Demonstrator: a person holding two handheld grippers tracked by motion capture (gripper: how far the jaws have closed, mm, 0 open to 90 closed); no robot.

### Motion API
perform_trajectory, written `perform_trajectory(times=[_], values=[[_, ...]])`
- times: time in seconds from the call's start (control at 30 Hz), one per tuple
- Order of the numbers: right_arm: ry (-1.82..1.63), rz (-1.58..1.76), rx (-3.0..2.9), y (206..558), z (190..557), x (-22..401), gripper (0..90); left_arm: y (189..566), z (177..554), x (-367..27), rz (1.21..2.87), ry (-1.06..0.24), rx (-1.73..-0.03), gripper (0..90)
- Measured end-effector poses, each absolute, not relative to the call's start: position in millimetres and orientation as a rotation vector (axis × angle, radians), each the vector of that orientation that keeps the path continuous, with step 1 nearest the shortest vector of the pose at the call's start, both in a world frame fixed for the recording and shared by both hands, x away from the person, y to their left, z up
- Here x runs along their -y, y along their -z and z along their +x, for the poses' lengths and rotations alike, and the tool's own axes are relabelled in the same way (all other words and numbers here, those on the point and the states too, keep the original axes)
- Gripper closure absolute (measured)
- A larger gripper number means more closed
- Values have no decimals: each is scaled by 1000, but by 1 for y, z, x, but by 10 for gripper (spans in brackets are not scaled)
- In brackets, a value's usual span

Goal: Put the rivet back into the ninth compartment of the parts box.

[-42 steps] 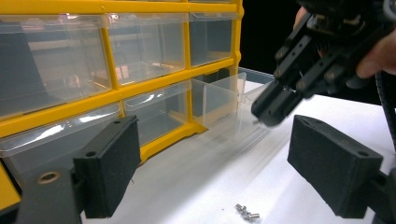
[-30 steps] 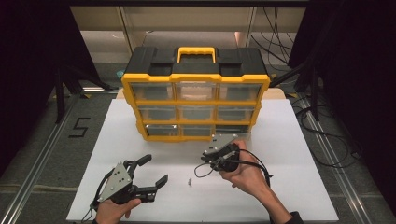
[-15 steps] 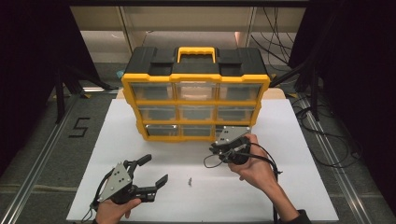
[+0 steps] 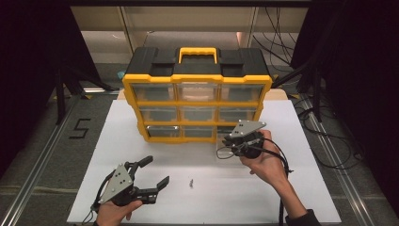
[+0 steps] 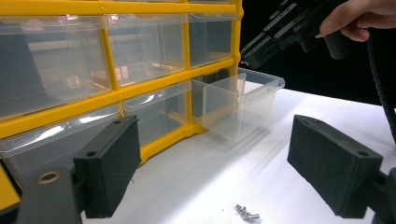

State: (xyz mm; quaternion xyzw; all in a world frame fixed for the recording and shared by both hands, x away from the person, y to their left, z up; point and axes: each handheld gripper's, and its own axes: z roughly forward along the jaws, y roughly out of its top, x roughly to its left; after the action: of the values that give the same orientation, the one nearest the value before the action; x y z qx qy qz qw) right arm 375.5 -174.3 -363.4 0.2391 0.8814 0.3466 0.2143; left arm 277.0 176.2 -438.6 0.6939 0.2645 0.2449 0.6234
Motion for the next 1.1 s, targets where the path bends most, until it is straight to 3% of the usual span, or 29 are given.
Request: perform_trajectory(times=[0.9, 1.1], values=[[-891, 801, -2423, 387, 396, 199, 822, 439, 277, -176, 1594, -560, -608, 167], [-891, 801, -2434, 391, 398, 198, 770, 439, 277, -176, 1594, -560, -607, 167]])
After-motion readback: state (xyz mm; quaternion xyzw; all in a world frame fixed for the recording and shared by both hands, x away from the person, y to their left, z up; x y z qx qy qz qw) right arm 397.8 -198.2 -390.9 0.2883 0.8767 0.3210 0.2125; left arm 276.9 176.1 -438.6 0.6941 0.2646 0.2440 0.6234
